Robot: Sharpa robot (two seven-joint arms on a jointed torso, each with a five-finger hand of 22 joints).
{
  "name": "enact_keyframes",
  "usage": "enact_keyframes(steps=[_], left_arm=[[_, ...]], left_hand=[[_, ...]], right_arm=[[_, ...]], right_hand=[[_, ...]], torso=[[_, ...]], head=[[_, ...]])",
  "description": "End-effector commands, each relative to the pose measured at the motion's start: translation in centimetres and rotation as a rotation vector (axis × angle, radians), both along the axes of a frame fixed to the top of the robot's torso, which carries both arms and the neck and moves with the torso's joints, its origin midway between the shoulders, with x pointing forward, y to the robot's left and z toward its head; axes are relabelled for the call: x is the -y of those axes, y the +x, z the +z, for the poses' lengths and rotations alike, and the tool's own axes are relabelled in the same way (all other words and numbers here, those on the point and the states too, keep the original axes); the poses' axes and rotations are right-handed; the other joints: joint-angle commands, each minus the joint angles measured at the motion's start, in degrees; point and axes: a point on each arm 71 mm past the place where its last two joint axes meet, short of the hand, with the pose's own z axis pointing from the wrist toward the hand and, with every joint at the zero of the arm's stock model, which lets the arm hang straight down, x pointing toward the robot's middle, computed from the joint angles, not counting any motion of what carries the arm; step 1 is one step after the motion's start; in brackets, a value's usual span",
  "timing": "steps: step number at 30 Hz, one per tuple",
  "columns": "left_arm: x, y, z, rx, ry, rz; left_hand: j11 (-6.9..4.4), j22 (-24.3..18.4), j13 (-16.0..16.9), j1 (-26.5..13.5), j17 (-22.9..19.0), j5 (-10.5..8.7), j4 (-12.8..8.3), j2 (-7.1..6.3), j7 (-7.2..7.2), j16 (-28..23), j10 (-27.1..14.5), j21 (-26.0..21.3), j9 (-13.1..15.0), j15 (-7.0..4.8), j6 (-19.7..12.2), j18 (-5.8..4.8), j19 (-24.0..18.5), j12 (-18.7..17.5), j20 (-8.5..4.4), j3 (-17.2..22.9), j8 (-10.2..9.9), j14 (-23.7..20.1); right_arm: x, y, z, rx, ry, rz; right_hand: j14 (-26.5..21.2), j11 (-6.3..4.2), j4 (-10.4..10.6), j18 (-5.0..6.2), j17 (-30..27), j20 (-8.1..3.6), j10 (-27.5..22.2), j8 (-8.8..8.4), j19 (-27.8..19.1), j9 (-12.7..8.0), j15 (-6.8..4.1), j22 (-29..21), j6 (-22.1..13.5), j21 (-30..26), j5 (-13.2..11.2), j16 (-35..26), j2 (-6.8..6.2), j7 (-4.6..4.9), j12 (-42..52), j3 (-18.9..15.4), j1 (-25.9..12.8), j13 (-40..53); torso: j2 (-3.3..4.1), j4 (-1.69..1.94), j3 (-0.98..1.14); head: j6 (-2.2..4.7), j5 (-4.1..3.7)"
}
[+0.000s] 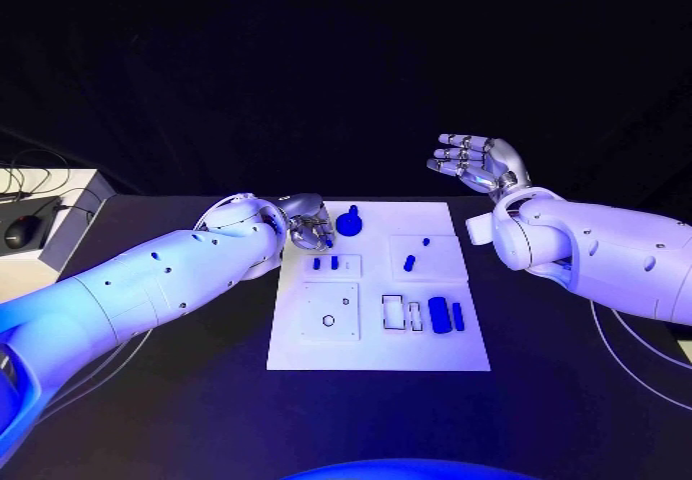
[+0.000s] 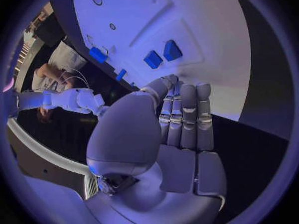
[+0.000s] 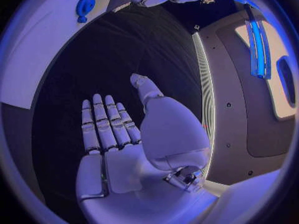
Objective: Assemble the parts on the task board
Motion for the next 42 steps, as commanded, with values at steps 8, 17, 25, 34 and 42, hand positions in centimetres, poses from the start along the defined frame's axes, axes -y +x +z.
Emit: enact_keyframes(steps=[8,17,25,34,42], left_arm=[[-0.02,-0.06,-0.51,-0.021,0.026,0.000],[0.13,0.01,-1.03,-0.040,0.027,0.001],[0.28,0.02,-1.32,-0.053,0.006,0.000],[0.59,-0.14,-1.18,-0.045,-0.016,-0.010],[0.46,-0.10,-1.23,-0.046,-0.014,-0.004]], left_hand=[[0.01,0.5,0.0,0.2,0.1,0.17,0.3,-0.01,0.01,-0.2,-0.2,-0.3,0.1,0.00,0.1,1.06,0.5,-0.3,0.03,0.0,0.3,0.0],[-0.05,0.5,0.0,-0.1,0.2,0.17,0.7,0.09,-0.09,-0.1,-0.2,-0.4,0.0,-0.01,0.2,1.03,0.6,-0.3,0.04,-0.3,0.2,0.2],[-0.29,0.4,0.0,-0.8,0.3,0.29,1.5,-0.10,-0.77,0.1,-0.4,-0.8,0.0,-0.10,-1.1,0.89,0.7,-0.3,0.06,-0.6,0.2,0.1],[-0.31,0.4,0.0,-0.7,0.3,0.26,1.7,-0.19,-0.69,0.2,-0.2,-0.9,0.1,-0.15,-0.5,0.84,0.9,-0.2,-0.01,-0.6,0.3,0.2],[-0.41,0.4,0.0,-0.5,0.3,0.24,1.6,-0.29,-0.68,0.2,0.1,-1.0,0.1,-0.23,-0.2,0.80,1.0,-0.2,-0.12,-0.8,0.3,0.3]], right_arm=[[-0.15,-0.04,0.10,0.010,0.002,0.018],[-0.18,-0.05,0.10,0.009,0.003,0.020],[-0.27,-0.09,0.09,0.006,0.005,0.026],[-0.27,-0.09,0.07,0.003,0.005,0.028],[-0.25,-0.08,0.06,0.002,0.005,0.028]], right_hand=[[0.0,-0.14,0.2,-1.07,-0.1,0.00,0.2,-0.31,-0.2,0.0,-0.01,-0.1,0.2,-0.3,0.3,-0.2,0.33,3.67,-0.1,-0.1,-0.4,0.0],[0.0,-0.15,0.2,-1.06,-0.1,0.00,0.4,-0.30,-0.2,0.0,-0.02,-0.1,0.3,-0.3,0.3,-0.2,0.39,3.70,-0.1,-0.1,-0.5,0.0],[0.0,-0.14,0.1,-1.07,-0.1,-0.01,0.4,-0.31,-0.2,0.0,-0.01,-0.1,0.3,-0.3,0.3,-0.2,0.47,3.71,-0.1,0.1,-0.4,0.0],[0.0,-0.14,0.1,-1.07,-0.1,-0.01,0.4,-0.31,-0.2,0.0,-0.01,-0.1,0.3,-0.3,0.3,-0.2,0.47,3.71,-0.1,0.1,-0.4,0.0],[-0.2,-0.15,0.0,-1.08,-0.1,0.00,0.5,-0.30,-0.3,0.0,0.00,-0.1,0.4,-0.3,0.3,-0.2,0.51,3.72,-0.1,0.2,-0.4,0.0]], torso=[[-0.10,0.04,-0.01],[0.02,-0.05,-0.05],[0.00,-0.04,0.04],[-0.09,0.07,-0.02],[-0.07,0.01,-0.01]], head=[[0.02,-0.02],[0.15,-0.10],[0.12,-0.20],[-0.03,-0.27],[0.08,-0.24]])
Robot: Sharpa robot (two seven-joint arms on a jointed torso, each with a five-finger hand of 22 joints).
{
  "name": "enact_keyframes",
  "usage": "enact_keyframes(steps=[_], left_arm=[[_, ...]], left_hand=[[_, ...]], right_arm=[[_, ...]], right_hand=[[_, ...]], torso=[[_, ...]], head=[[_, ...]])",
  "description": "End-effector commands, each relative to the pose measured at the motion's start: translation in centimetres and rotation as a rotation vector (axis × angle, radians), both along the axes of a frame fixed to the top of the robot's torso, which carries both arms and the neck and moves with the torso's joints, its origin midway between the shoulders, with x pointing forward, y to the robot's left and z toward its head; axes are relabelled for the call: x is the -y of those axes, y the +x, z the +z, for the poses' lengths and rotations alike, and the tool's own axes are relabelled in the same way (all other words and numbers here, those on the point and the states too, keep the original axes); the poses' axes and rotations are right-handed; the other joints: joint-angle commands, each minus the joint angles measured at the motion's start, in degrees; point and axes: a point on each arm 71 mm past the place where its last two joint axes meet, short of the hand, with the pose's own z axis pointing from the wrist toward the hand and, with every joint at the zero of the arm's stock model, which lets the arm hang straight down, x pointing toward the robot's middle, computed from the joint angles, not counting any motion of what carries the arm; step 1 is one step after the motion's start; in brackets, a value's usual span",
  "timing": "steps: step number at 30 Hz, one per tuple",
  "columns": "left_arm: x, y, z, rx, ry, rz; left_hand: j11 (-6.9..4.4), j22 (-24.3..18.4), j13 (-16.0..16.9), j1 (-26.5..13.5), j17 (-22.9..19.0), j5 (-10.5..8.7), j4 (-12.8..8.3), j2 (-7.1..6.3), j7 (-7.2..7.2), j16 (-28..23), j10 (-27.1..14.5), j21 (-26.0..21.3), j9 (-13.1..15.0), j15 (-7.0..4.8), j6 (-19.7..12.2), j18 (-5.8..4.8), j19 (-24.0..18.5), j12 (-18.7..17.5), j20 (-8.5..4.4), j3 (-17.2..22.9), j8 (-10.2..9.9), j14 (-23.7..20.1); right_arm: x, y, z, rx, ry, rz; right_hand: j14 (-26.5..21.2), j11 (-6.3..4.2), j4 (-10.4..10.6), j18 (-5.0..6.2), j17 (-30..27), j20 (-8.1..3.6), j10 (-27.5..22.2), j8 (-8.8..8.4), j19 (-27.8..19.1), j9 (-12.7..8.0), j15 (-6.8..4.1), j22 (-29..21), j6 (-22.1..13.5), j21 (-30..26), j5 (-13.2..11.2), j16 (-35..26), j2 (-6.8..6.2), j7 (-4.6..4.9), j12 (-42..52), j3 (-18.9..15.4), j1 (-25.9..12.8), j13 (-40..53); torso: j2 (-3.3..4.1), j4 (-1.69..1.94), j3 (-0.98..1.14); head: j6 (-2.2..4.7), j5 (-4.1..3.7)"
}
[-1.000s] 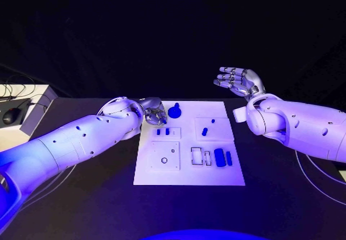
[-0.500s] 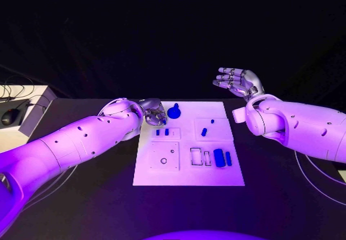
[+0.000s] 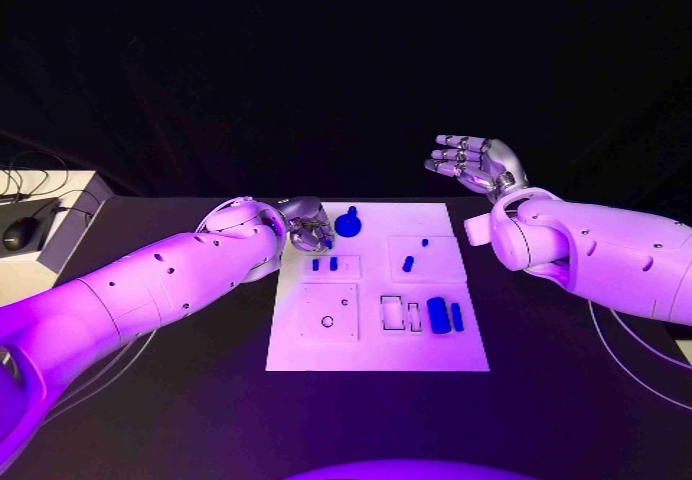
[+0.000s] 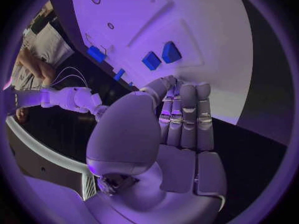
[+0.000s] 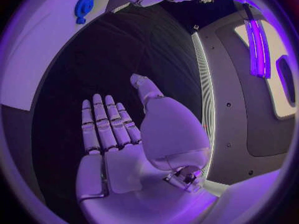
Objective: Assemble the parts on the task board
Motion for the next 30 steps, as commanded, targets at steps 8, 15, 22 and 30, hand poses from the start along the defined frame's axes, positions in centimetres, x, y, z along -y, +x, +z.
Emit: enact_keyframes(steps=[8,15,22,30], left_arm=[[0.07,-0.34,-0.81,-0.036,0.022,-0.013],[0.06,-0.34,-0.83,-0.036,0.025,-0.009],[0.04,-0.30,-0.70,-0.021,0.017,-0.002],[-0.04,-0.27,-0.65,-0.010,0.021,0.006]], left_hand=[[-0.14,0.5,0.0,-0.1,0.1,0.22,0.1,0.12,-0.07,0.2,0.2,-0.3,0.1,-0.20,0.9,0.24,0.5,-0.2,-0.05,-0.4,0.3,0.2],[-0.19,0.5,0.0,-0.1,0.0,0.22,-0.1,-0.25,-0.39,0.1,0.0,-0.6,0.0,-0.18,-1.5,0.13,0.3,-0.2,0.01,-0.4,0.1,-0.2],[-0.25,0.5,0.0,-0.2,0.0,0.21,0.0,-1.06,-1.15,0.1,-0.2,-0.9,0.0,-0.19,-5.2,0.04,0.2,-0.2,0.00,0.0,0.1,-0.7],[-0.47,0.5,0.0,-0.1,-0.1,0.19,0.3,-1.51,-1.56,0.2,0.3,-1.0,0.0,-0.34,-7.4,-0.05,0.4,-0.1,-0.10,0.0,0.2,-0.6]], right_arm=[[-0.10,-0.03,0.06,0.005,0.003,0.019],[-0.13,-0.03,0.06,0.005,0.003,0.019],[-0.11,-0.01,0.05,0.005,0.002,0.019],[-0.13,0.00,0.05,0.005,0.002,0.018]], right_hand=[[-0.2,0.06,0.0,-1.08,-0.1,0.01,0.3,-0.30,-0.3,0.0,0.00,-0.1,0.4,-0.3,0.3,-0.2,0.27,3.72,-0.1,0.2,-0.2,0.0],[-0.2,0.06,0.0,-1.08,-0.1,0.01,0.3,-0.30,-0.3,0.0,0.00,-0.1,0.4,-0.3,0.3,-0.2,0.27,3.72,-0.1,0.2,-0.2,0.0],[-0.2,0.06,0.0,-1.08,-0.1,0.01,0.3,-0.30,-0.3,0.0,0.00,-0.1,0.4,-0.3,0.3,-0.2,0.27,3.72,-0.1,0.2,-0.2,0.0],[-0.4,0.06,-0.1,-1.08,-0.1,0.02,0.3,-0.30,-0.3,0.0,0.02,-0.1,0.4,-0.3,0.3,-0.2,0.20,3.72,-0.1,0.3,-0.2,0.0]], torso=[[0.05,0.02,-0.01],[0.00,0.03,-0.04],[0.01,0.01,-0.01],[0.03,0.02,-0.02]], head=[[-0.06,-0.02],[-0.14,0.00],[-0.13,-0.02],[-0.13,0.04]])
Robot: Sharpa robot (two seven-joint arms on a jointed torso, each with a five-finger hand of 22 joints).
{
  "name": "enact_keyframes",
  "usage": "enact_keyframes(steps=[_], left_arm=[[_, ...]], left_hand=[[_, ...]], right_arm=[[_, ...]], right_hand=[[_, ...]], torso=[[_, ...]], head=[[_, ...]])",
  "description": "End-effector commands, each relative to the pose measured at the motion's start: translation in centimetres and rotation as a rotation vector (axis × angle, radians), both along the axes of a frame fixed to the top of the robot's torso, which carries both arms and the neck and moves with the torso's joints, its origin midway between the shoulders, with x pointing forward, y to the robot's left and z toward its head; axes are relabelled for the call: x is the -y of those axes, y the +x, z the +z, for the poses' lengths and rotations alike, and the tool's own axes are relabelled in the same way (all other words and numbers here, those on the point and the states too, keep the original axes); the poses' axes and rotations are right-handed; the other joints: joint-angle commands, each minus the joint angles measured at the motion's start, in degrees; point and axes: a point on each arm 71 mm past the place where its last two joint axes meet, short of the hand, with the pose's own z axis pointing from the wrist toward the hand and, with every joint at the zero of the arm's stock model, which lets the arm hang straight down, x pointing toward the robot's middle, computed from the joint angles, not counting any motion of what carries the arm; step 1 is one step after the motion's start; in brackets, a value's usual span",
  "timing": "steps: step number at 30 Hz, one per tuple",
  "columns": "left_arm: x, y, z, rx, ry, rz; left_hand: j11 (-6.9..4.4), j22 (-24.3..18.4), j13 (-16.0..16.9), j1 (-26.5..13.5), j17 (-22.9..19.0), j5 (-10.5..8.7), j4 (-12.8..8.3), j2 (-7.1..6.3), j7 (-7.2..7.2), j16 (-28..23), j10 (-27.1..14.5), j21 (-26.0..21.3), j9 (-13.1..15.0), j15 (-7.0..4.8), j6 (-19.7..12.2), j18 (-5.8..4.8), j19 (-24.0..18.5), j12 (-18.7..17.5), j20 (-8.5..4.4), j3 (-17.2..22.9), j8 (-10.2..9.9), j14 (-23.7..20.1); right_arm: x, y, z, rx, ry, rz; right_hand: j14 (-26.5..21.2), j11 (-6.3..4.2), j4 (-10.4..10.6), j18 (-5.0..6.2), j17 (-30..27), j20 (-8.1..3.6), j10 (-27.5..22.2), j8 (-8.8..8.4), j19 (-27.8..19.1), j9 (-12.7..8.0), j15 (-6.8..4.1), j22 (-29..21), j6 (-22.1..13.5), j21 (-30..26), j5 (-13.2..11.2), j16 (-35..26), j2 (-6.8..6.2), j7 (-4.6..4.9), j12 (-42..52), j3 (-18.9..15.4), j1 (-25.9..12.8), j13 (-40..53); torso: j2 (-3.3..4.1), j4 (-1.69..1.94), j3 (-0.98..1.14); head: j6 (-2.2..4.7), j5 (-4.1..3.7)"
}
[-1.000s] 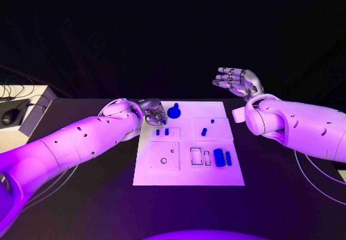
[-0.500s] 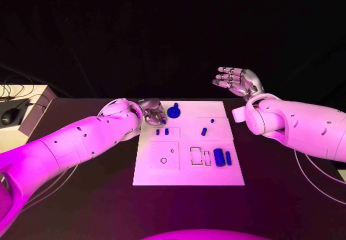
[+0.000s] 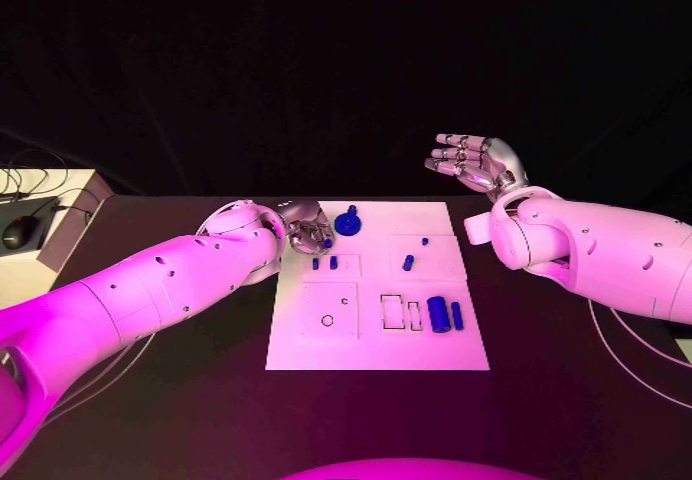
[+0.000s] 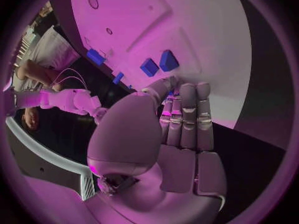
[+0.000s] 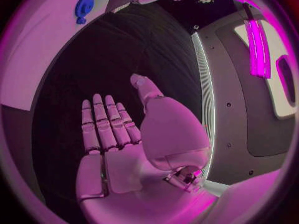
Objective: Assemble the parts on the task board
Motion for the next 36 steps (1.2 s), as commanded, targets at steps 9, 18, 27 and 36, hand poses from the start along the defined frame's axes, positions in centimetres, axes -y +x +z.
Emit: enact_keyframes(steps=[9,18,27,36], left_arm=[[-0.1,0.0,0.1,0.009,0.010,0.009],[-0.7,0.0,0.1,0.018,0.019,0.020],[-3.2,0.7,0.9,0.057,-0.034,0.071],[-7.6,1.8,2.6,0.006,-0.390,0.255]], left_hand=[[-0.19,0.4,0.0,0.5,-0.2,0.20,0.5,-0.86,-0.73,0.1,0.1,-0.5,-0.3,-0.14,-5.8,0.22,0.7,-0.1,-0.21,-0.4,-0.3,-0.3],[0.09,0.4,0.0,0.9,-0.2,0.22,0.7,-0.88,-0.91,-0.1,-0.4,-0.7,-0.3,0.03,-6.9,0.17,0.7,-0.1,-0.20,-0.6,-0.3,-0.7],[2.43,-0.2,-0.1,1.1,-2.2,0.33,0.8,-1.43,0.04,-3.2,-6.8,-3.0,-0.1,1.67,-2.5,0.20,-1.8,0.1,0.81,-0.1,-0.2,-5.1],[3.05,-5.2,-0.2,1.7,-9.6,0.22,0.9,-1.24,1.99,-16.6,-9.2,-10.7,0.0,2.19,1.5,-0.42,-5.0,1.6,1.80,-0.6,0.1,-5.9]], right_arm=[[-0.1,0.0,0.1,0.006,0.002,0.016],[0.0,0.0,0.1,0.007,-0.002,0.008],[0.7,-0.2,0.1,0.003,-0.023,-0.003],[1.9,-0.8,0.1,-0.013,-0.134,0.024]], right_hand=[[-0.7,0.07,-0.1,-1.10,-0.1,0.04,0.2,-0.31,-0.4,0.0,0.05,-0.1,0.3,-0.3,0.3,-0.2,0.20,3.71,-0.1,0.3,-0.3,0.0],[-0.7,0.08,-0.2,-1.09,-0.1,0.05,0.2,-0.30,-0.4,0.0,0.06,-0.1,0.3,-0.3,0.3,-0.2,0.16,3.71,-0.1,0.3,-0.2,0.0],[10.5,-0.37,-2.3,-0.45,0.4,-0.61,3.0,-0.20,6.1,0.1,-0.95,0.6,2.2,0.9,-0.6,0.8,0.26,3.40,0.0,1.8,1.9,0.1],[29.1,-5.58,-5.2,1.33,1.9,-6.63,21.7,2.31,23.5,1.5,-7.86,2.8,22.1,7.9,-7.7,3.1,0.74,-0.24,1.9,10.3,3.1,0.8]], torso=[[0.03,0.00,0.00],[0.02,0.00,-0.01],[-0.04,0.10,0.02],[-0.01,0.12,-0.04]], head=[[0.02,-0.02],[0.31,-0.08],[0.78,-0.07],[0.91,-0.26]])
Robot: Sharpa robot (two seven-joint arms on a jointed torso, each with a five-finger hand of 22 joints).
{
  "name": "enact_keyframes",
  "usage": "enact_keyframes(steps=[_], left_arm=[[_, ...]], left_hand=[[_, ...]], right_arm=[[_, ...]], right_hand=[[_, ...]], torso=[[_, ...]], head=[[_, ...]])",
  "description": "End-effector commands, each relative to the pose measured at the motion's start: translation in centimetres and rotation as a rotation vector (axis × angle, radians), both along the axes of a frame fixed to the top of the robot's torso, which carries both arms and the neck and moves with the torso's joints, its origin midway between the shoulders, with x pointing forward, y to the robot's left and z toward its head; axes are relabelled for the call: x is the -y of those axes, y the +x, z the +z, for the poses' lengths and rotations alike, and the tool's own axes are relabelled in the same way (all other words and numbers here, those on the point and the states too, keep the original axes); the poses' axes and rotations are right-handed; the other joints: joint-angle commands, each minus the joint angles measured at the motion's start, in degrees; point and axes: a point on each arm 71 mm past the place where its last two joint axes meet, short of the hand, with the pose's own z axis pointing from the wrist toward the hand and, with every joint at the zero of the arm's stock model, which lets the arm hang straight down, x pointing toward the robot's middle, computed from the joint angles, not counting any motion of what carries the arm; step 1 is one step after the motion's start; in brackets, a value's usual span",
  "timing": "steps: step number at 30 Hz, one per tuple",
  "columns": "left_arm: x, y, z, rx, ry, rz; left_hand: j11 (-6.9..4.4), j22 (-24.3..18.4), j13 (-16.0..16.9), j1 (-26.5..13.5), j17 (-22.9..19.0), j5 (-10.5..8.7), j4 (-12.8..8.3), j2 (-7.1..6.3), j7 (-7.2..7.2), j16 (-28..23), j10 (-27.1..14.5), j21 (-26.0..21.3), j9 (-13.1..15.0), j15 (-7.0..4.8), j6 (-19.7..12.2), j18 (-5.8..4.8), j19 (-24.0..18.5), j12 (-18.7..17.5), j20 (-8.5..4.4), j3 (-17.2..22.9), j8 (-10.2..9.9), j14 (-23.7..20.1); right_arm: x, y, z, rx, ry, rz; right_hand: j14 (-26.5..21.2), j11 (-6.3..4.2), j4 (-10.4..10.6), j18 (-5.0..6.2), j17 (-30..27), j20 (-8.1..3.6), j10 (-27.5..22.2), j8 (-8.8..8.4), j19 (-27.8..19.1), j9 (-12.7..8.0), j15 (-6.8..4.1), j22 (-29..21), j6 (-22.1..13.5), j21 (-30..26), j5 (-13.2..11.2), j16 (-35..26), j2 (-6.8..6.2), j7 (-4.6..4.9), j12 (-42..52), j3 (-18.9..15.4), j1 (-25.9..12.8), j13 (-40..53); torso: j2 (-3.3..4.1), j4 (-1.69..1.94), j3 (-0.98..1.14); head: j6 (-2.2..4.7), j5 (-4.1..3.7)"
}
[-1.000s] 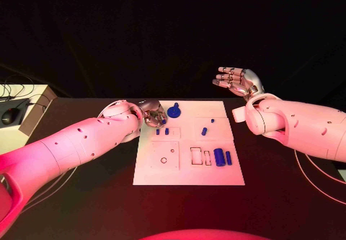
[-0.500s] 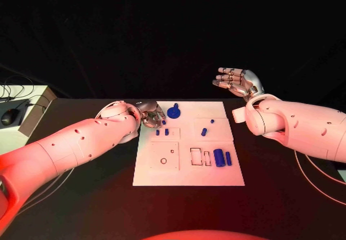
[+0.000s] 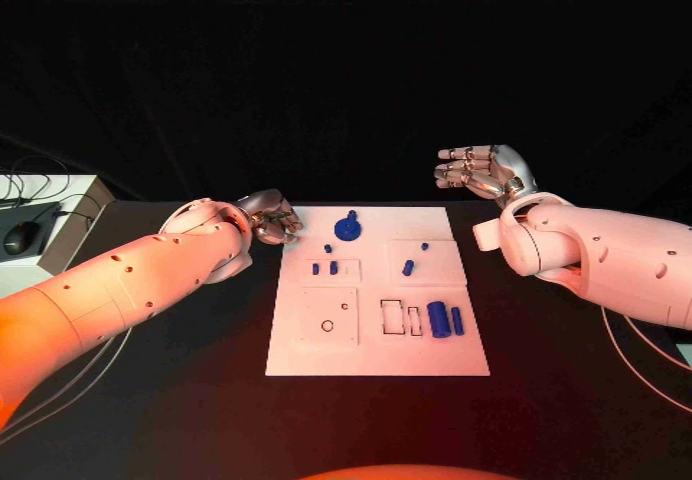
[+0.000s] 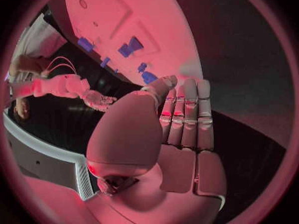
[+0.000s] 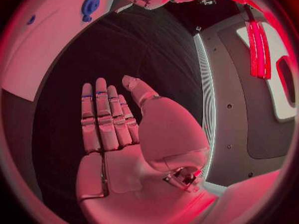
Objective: Assemble the parts on the task board
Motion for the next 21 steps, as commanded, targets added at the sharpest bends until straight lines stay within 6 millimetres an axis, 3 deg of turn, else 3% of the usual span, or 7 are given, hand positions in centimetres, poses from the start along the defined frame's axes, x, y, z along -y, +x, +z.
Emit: enact_keyframes(steps=[1,3,6,8,12,17,21], left_arm=[[-1.1,0.1,1.1,-0.018,-0.293,0.084],[-2.0,0.0,1.4,-0.037,-0.392,0.113],[-2.9,-0.4,1.7,-0.059,-0.500,0.142],[-3.6,-0.9,1.7,-0.084,-0.597,0.163],[-4.2,-2.5,1.3,-0.139,-0.738,0.168],[-4.5,-4.4,0.8,-0.188,-0.870,0.165],[-4.5,-5.5,0.6,-0.221,-0.940,0.138]], left_hand=[[-0.37,-0.9,0.0,-0.2,-0.6,-0.16,0.4,0.07,0.53,-1.3,0.5,-1.2,0.0,0.00,0.4,0.42,0.3,0.6,0.25,-1.1,-0.1,0.6],[-0.50,-2.1,0.0,-0.9,-0.9,-0.17,1.1,0.17,0.72,-2.0,0.8,-2.7,0.0,0.14,0.5,0.15,0.4,0.7,0.42,-2.6,-0.1,0.7],[-0.56,-4.1,0.0,-1.1,-1.0,-0.21,2.0,0.55,0.78,-2.5,0.9,-4.7,0.0,0.13,0.5,-0.02,1.8,0.8,0.43,-4.9,-0.1,1.4],[-1.40,-6.1,0.0,-3.7,-0.9,-0.31,4.5,1.14,0.14,-2.5,1.9,-6.2,0.0,-0.11,1.5,-0.04,3.6,1.2,0.53,-8.2,0.0,3.0],[-1.78,-9.0,0.0,-3.8,-0.1,-0.51,6.5,1.59,-0.25,-2.7,3.7,-7.8,0.0,-0.79,2.0,0.06,7.8,1.4,-0.16,-14.5,-0.1,6.5],[-1.83,-11.4,0.0,-0.5,1.5,-0.43,7.8,3.68,-0.14,-4.3,4.0,-9.9,0.0,-0.92,2.0,-0.49,9.6,0.8,-0.69,-20.8,-0.1,7.0],[-1.74,-11.7,0.0,0.5,2.7,-0.40,8.5,4.41,-0.22,-4.7,3.9,-10.3,0.0,-0.86,2.0,-0.65,9.9,0.6,-0.80,-23.7,-0.1,7.1]], right_arm=[[0.3,-0.3,-0.1,-0.008,-0.122,0.051],[0.5,-0.5,-0.1,-0.010,-0.197,0.075],[0.7,-0.7,-0.1,0.001,-0.283,0.096],[0.7,-1.0,0.0,0.023,-0.356,0.107],[0.7,-1.6,-0.1,0.051,-0.484,0.133],[0.2,-2.2,-0.9,0.043,-0.690,0.164],[-0.1,-2.5,-1.5,0.037,-0.816,0.154]], right_hand=[[4.8,-2.42,-0.5,1.01,0.9,-2.32,5.9,1.21,3.9,0.4,-2.29,1.2,5.5,2.6,-0.9,1.8,-0.35,-1.78,0.7,0.7,0.5,-0.1],[6.2,-2.85,-0.6,-0.65,1.0,-4.00,7.7,0.08,4.3,0.1,-2.77,1.8,7.0,3.9,-1.9,1.3,-0.63,-2.05,-0.4,0.9,0.6,0.0],[9.8,-4.22,-1.0,-0.58,2.0,-5.70,11.2,0.36,7.0,0.3,-4.28,3.2,9.1,6.5,-2.4,3.2,-1.19,-2.93,0.1,-0.6,1.6,0.3],[13.8,-4.71,-0.7,-0.20,3.4,-7.44,12.1,-0.11,10.1,0.2,-5.53,5.0,9.4,9.6,-2.2,5.9,-1.60,-3.10,-0.2,-2.2,2.0,0.2],[15.8,-5.78,0.2,0.49,12.6,-10.84,13.3,-0.46,14.6,0.1,-7.84,10.6,10.3,18.4,-1.8,21.1,-1.41,-3.77,-0.3,-5.3,3.1,0.3],[14.1,-6.86,1.0,2.40,29.5,-12.18,14.7,-0.39,18.2,0.2,-8.96,19.0,9.9,29.8,-2.1,43.9,-1.51,-3.98,-0.3,-5.0,2.0,0.6],[12.9,-6.43,1.7,3.19,34.7,-11.91,14.1,-0.59,19.1,0.0,-8.61,21.2,8.5,31.9,-3.1,49.8,-2.59,-3.76,-0.2,-4.2,1.0,0.8]], torso=[[0.05,0.07,-0.16],[0.04,-0.02,-0.18],[0.05,-0.19,-0.10],[0.11,-0.17,-0.04],[-0.19,0.09,-0.32],[-0.44,0.10,-0.56],[-0.55,-0.01,-0.70]], head=[[0.22,-0.30],[0.38,-0.46],[0.72,-0.84],[1.16,-1.42],[1.30,-2.48],[1.43,-3.74],[1.30,-4.01]])
